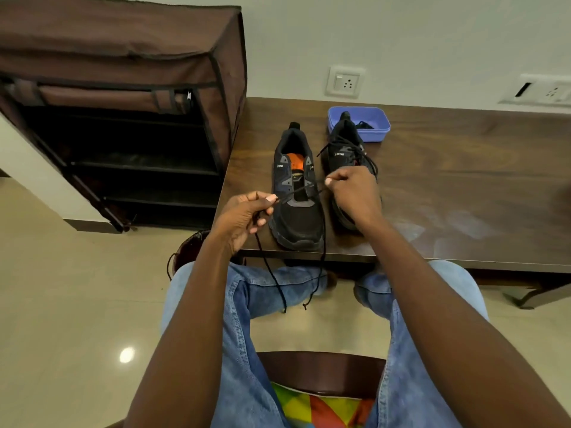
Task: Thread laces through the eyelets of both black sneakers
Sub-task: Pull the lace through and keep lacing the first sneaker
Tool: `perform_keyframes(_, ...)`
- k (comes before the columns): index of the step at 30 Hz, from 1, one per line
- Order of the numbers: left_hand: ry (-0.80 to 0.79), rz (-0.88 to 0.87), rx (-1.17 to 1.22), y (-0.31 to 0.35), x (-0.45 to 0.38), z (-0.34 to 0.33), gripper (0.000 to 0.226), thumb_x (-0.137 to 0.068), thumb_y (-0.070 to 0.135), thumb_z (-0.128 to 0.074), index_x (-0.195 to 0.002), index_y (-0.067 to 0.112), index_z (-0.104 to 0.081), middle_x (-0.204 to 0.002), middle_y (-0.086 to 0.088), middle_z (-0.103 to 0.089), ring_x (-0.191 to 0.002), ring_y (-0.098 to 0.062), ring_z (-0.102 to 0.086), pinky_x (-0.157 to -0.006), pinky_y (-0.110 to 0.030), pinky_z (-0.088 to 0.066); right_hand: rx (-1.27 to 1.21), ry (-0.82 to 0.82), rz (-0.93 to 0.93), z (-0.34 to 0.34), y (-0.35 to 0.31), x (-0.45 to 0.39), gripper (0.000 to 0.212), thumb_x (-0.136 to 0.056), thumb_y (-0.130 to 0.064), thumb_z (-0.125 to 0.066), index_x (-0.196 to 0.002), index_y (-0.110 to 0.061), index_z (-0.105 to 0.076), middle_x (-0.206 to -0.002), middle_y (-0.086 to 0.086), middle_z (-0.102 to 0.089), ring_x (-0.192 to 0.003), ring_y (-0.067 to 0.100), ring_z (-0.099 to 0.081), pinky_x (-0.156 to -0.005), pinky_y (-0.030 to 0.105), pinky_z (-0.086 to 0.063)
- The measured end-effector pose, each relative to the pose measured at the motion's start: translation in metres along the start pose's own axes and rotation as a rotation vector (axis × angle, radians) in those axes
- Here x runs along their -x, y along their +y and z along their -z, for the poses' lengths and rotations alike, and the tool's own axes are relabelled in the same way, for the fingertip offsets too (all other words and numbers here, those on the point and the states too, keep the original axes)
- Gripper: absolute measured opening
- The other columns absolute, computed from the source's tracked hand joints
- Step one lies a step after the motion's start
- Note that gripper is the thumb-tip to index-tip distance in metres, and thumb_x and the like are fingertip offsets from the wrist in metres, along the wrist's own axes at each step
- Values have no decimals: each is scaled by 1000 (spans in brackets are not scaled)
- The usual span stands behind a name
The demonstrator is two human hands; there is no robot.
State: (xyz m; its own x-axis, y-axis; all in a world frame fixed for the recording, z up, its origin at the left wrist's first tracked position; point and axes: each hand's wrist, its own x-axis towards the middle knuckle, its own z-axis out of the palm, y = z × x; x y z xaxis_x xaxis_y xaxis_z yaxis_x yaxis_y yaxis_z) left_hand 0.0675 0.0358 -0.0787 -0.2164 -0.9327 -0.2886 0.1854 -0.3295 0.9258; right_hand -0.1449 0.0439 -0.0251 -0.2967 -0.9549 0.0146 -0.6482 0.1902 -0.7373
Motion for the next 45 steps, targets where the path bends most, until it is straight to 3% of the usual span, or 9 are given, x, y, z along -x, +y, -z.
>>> perform_keyframes(7, -6, -81, -47, -7, 1, -15, 5, -94, 11, -64, -91, 8, -67, -68, -1, -60, -47, -7, -44, -36, -15, -28, 125, -278, 405, -16, -14, 16, 41, -84, -10, -68, -125, -13, -63, -122, 3, -63, -118, 21, -54, -108, 39, -39)
perform_keyframes(10, -17, -81, -69, -10, 3, -16, 6, -94, 11, -65, -92, 7, -68, -68, -2, -62, -47, -7, -44, -36, -15, -28, 202, -403, 432, -28, -12, 19, 20, -93, -15, -66, -112, -17, -70, -100, 1, -68, -95, 19, -62, -86, 35, -47)
perform_keyframes(13, -13, -71, -56, -12, 3, -12, 5, -94, 11, -65, -92, 8, -68, -69, -1, -62, -47, -7, -45, -36, -15, -28, 141, -251, 230, -12, -6, 6, 15, -97, -15, -60, -94, -23, -73, -88, -3, -67, -80, 13, -61, -70, 26, -43)
perform_keyframes(19, 55, -100, -15, -12, 0, -10, 5, -94, 9, -64, -95, 6, -67, -70, 0, -63, -49, -7, -45, -37, -16, -27, 592, 224, 80, 25, 16, -9, 17, -89, -11, -57, -102, -10, -68, -110, 14, -68, -110, 35, -54, -97, 45, -40)
perform_keyframes(26, 11, -116, -32, -15, 4, -16, 6, -95, 11, -64, -92, 9, -69, -71, -1, -64, -51, -8, -49, -41, -17, -31, 338, -341, 495, -29, -8, 18, 24, -92, -20, -67, -116, -17, -69, -108, 2, -71, -109, 20, -60, -114, 41, -32)
perform_keyframes(34, 117, -123, 55, -15, 1, -8, 7, -95, 5, -61, -96, 5, -68, -71, -2, -66, -50, -7, -50, -39, -16, -32, 569, 140, -28, 23, 6, -2, 14, -89, -20, -53, -81, -13, -61, -90, 10, -69, -95, 32, -63, -95, 43, -42)
perform_keyframes(39, 33, -138, 24, -16, 2, -16, 5, -94, 7, -63, -93, 5, -68, -73, -5, -67, -52, -10, -52, -40, -18, -34, 395, -164, 271, -5, -4, 14, 51, -88, -17, -67, -137, -16, -54, -142, 7, -52, -135, 25, -42, -116, 43, -31)
perform_keyframes(41, 6, -147, 18, -17, 2, -18, 5, -94, 7, -64, -91, 6, -67, -73, -6, -66, -51, -12, -51, -41, -19, -34, 267, -355, 357, -22, -9, 19, 37, -90, -18, -68, -126, -20, -64, -121, 3, -68, -118, 21, -58, -111, 42, -39)
perform_keyframes(45, 45, -133, -13, -16, 2, -15, 4, -92, 12, -67, -91, 9, -68, -73, -4, -67, -54, -11, -53, -43, -18, -37, 342, -182, 326, -23, -10, 21, 16, -93, -17, -60, -96, -16, -76, -96, 5, -73, -94, 24, -66, -92, 43, -50)
